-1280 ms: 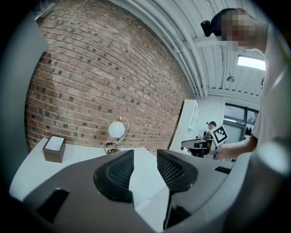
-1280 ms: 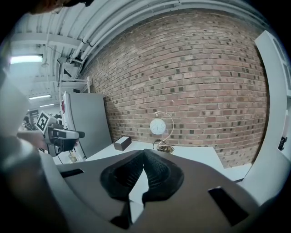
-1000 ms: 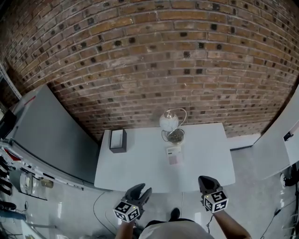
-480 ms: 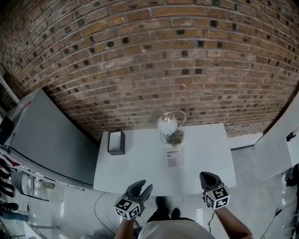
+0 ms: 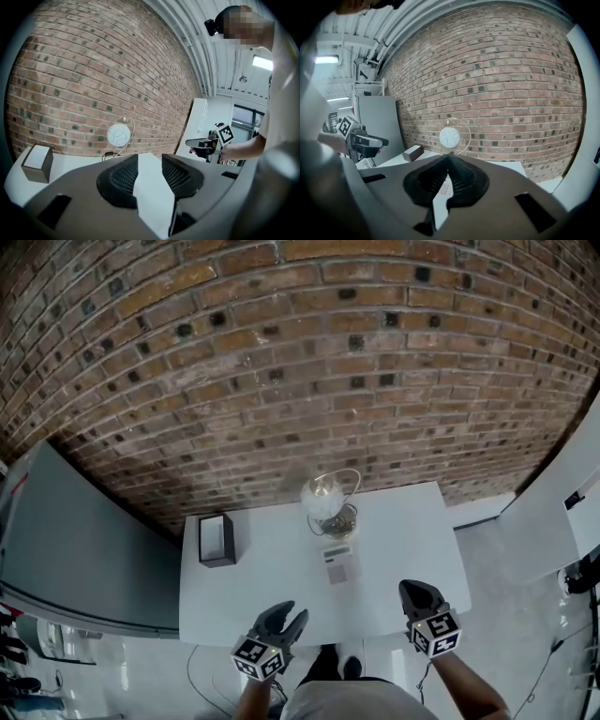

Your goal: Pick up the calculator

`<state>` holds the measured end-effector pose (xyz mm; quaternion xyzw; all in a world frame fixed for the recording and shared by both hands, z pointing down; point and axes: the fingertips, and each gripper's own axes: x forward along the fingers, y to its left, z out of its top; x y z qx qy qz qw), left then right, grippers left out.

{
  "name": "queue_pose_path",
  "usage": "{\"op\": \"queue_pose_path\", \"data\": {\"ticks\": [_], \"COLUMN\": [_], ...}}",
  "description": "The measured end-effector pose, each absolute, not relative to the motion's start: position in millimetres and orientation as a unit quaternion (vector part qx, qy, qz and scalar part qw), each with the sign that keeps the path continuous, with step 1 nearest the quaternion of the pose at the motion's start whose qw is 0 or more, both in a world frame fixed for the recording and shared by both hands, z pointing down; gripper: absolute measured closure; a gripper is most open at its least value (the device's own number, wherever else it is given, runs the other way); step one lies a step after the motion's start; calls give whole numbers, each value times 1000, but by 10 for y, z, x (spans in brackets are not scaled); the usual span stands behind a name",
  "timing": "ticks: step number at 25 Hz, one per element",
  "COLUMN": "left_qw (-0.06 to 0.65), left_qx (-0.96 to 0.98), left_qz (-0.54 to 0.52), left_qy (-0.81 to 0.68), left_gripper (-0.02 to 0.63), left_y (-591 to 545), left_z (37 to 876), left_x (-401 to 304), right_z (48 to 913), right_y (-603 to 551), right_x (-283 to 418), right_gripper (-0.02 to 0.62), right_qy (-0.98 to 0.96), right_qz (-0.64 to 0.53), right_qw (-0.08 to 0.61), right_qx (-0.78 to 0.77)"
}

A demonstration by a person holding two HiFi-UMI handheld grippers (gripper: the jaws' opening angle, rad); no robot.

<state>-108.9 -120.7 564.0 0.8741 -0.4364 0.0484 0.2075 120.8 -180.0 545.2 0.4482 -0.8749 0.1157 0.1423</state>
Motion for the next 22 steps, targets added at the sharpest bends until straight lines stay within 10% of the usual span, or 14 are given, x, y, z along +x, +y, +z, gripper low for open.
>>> {"op": "queue_pose_path", "data": {"ticks": [22], "left_qw": [224], "left_qx": [914], "left_qz": [107], "left_qy": [-320], "left_gripper": [440], "left_y": [-2766], "left_z": [6590], "left_x": [-1163], "right_z": [6034], "right_y": [-2705], "right_x": [885], "right_gripper": [583], "right_qy": [-826], "right_qz": [151], "right_qw": [175], "right_qx": [514]}}
